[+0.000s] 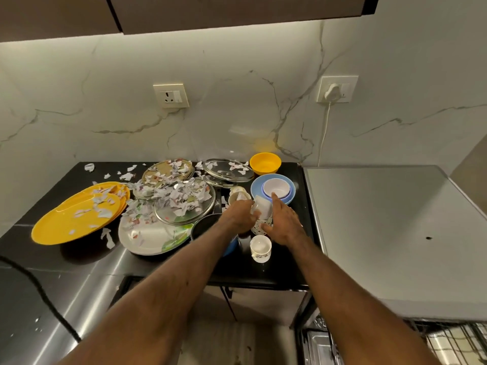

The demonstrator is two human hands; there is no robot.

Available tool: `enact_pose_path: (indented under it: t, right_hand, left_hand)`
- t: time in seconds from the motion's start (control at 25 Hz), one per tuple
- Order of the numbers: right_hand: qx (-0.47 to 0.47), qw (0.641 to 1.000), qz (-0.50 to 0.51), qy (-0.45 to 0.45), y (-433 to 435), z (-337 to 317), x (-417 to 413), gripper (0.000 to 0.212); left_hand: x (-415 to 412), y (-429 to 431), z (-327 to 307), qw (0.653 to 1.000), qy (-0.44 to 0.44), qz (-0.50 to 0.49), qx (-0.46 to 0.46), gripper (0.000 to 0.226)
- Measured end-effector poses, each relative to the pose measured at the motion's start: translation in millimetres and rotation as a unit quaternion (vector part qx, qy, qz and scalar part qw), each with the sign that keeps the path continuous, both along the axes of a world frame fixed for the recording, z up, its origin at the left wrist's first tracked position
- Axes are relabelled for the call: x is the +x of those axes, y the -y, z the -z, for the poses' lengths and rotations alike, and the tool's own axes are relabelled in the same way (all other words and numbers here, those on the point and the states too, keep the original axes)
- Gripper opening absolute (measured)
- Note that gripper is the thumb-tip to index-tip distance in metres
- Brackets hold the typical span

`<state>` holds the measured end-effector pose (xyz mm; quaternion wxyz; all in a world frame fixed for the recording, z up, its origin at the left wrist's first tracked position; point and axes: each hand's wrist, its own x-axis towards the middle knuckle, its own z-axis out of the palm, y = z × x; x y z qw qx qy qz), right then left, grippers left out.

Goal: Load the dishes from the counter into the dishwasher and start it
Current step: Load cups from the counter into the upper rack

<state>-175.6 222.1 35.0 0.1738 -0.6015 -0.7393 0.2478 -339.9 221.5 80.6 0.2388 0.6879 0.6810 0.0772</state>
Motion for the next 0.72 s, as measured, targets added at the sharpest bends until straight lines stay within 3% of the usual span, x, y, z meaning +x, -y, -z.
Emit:
enact_pose_path:
  t: [0.12, 0.36, 0.52, 0.72]
  right_hand:
    - [-0.007, 1.0, 0.014, -0.003, -8.2, 8.8, -3.4, 0.096]
    - [0.046, 0.991, 0.047, -0.113, -0.1, 10.6, 2.3, 0.074]
    - [0.069, 0.974, 0.087, -0.199, 8.6, -3.0, 17.9, 0.07]
    - [0.091, 0.918, 0.191, -0.335, 35.4, -6.5, 53.5, 0.057]
  left_hand:
    - [-8.8, -24.8, 6.7, 1.0, 0.016, 0.016, -0.007, 0.036]
    - [-21.3, -48.0, -2.3, 0.994, 0.053, 0.089, -0.031, 0.029]
    - [-23.3, -60.2, -17.7, 0.978, 0.173, 0.095, -0.065, 0.024]
    - [21.0, -58.3, -17.8, 0.936, 0.323, 0.08, -0.114, 0.025]
